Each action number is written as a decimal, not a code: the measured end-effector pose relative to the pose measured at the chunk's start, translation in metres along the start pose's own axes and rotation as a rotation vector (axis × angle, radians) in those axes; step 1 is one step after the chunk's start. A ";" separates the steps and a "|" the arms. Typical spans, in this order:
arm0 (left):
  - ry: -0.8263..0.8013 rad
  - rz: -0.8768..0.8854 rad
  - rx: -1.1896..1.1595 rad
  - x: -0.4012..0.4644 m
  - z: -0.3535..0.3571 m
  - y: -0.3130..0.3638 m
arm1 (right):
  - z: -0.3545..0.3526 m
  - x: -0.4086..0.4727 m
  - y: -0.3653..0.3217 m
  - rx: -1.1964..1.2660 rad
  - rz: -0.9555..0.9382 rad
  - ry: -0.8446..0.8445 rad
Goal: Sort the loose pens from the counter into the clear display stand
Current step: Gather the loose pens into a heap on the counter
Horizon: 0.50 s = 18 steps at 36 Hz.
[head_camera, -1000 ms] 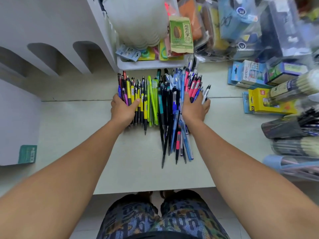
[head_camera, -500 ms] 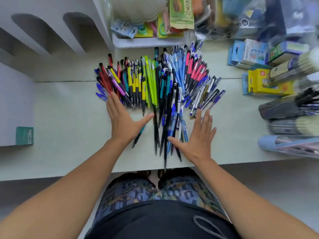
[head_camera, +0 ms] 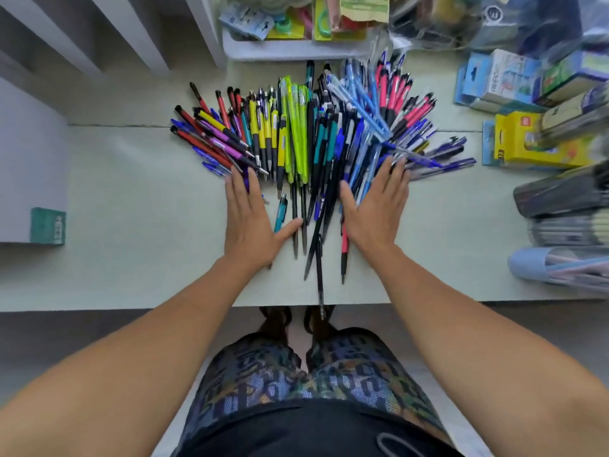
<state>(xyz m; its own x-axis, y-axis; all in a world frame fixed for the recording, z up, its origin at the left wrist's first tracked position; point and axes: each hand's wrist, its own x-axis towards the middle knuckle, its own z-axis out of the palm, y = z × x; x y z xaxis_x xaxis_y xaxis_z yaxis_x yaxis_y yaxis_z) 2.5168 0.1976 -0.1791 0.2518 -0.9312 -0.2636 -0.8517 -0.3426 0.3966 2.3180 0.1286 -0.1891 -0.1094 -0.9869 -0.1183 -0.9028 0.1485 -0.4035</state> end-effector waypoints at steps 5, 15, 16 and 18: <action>0.118 -0.009 -0.148 -0.011 -0.001 0.004 | -0.036 -0.033 -0.010 0.120 -0.062 0.190; 0.068 -0.113 -0.140 -0.037 -0.008 -0.001 | -0.030 -0.093 -0.016 -0.244 -0.247 -0.507; 0.017 -0.089 -0.131 -0.035 -0.009 0.001 | -0.030 -0.089 -0.016 -0.219 -0.226 -0.508; -0.042 -0.093 -0.137 -0.027 -0.010 0.009 | -0.030 -0.078 -0.013 -0.131 -0.171 -0.476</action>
<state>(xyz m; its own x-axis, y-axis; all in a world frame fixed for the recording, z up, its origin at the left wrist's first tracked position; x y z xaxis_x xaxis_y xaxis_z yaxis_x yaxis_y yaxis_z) 2.5074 0.2184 -0.1594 0.3048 -0.8896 -0.3401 -0.7540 -0.4436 0.4845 2.3263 0.2019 -0.1474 0.2180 -0.8540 -0.4723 -0.9391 -0.0519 -0.3396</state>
